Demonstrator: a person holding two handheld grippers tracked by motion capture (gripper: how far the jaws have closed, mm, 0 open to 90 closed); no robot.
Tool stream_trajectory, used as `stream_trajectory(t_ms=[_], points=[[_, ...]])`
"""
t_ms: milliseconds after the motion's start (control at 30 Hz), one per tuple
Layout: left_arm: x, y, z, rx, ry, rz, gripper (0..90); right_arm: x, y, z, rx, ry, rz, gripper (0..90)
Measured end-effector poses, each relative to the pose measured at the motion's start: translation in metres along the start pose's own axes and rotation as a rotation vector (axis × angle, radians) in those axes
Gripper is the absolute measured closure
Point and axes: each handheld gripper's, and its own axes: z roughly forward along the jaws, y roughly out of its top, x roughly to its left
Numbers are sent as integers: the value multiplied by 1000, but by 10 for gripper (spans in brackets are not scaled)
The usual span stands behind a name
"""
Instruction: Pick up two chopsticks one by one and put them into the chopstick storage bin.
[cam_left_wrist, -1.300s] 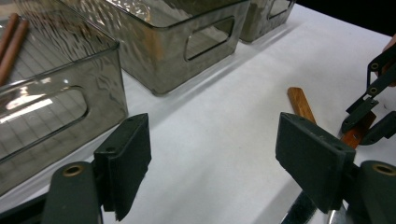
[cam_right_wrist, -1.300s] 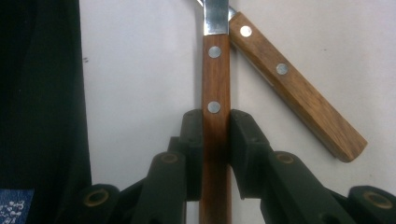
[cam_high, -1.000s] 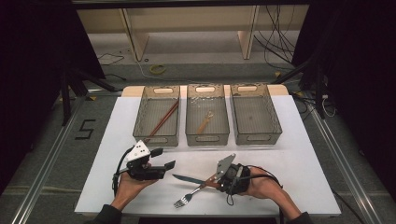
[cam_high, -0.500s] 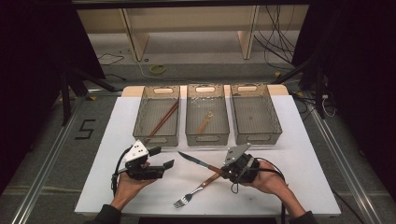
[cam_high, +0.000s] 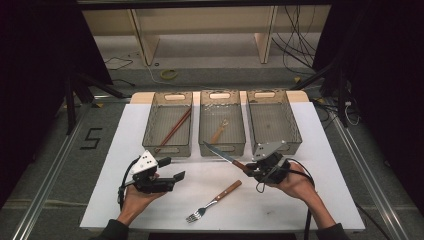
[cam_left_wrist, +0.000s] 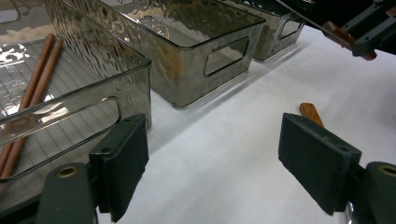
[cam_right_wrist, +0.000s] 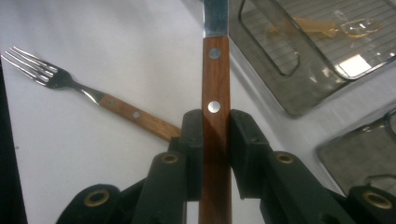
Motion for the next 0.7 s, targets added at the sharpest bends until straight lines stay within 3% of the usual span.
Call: stream_trajectory(t_ms=[700], points=[[0, 2, 0, -8, 6, -5, 235, -8, -2, -2, -17, -22, 27, 767]])
